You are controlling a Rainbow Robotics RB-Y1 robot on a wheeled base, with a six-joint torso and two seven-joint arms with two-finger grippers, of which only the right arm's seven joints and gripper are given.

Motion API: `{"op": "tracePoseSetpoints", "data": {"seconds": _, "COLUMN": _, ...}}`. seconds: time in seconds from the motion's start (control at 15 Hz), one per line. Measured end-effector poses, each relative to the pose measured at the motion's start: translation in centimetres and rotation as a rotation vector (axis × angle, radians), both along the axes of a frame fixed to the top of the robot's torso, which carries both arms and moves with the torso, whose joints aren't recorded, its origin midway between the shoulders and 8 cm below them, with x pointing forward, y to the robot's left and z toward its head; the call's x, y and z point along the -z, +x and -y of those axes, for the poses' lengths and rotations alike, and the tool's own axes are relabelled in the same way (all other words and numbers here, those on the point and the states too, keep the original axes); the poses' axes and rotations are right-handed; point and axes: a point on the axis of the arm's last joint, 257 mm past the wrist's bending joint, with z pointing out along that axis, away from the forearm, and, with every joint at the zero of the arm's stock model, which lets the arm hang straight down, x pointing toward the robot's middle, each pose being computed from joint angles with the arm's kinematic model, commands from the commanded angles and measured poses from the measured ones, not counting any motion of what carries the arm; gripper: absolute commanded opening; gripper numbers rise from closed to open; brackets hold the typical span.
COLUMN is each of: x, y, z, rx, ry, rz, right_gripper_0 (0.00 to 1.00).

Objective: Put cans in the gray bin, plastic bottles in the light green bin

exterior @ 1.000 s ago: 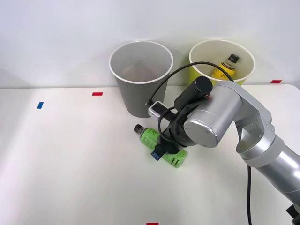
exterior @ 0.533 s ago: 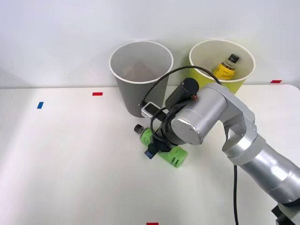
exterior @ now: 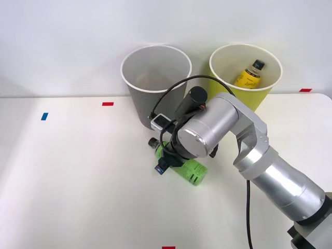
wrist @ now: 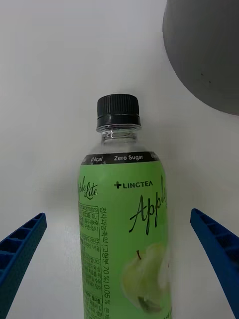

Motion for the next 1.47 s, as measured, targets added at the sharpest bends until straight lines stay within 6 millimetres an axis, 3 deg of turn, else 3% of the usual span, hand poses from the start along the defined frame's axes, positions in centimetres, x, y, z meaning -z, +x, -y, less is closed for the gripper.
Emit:
{"op": "tracePoseSetpoints", "data": {"seconds": 0.4, "x": 1.3, "y": 1.3, "z": 0.0, "rx": 0.010, "ry": -0.025, "rz": 0.014, "right_gripper_0": 1.00}}
{"op": "tracePoseSetpoints", "data": {"seconds": 1.47, "x": 2.5, "y": 1.2, "z": 0.6, "rx": 0.003, "ry": -0.077, "rz": 0.040, "right_gripper_0": 0.97}}
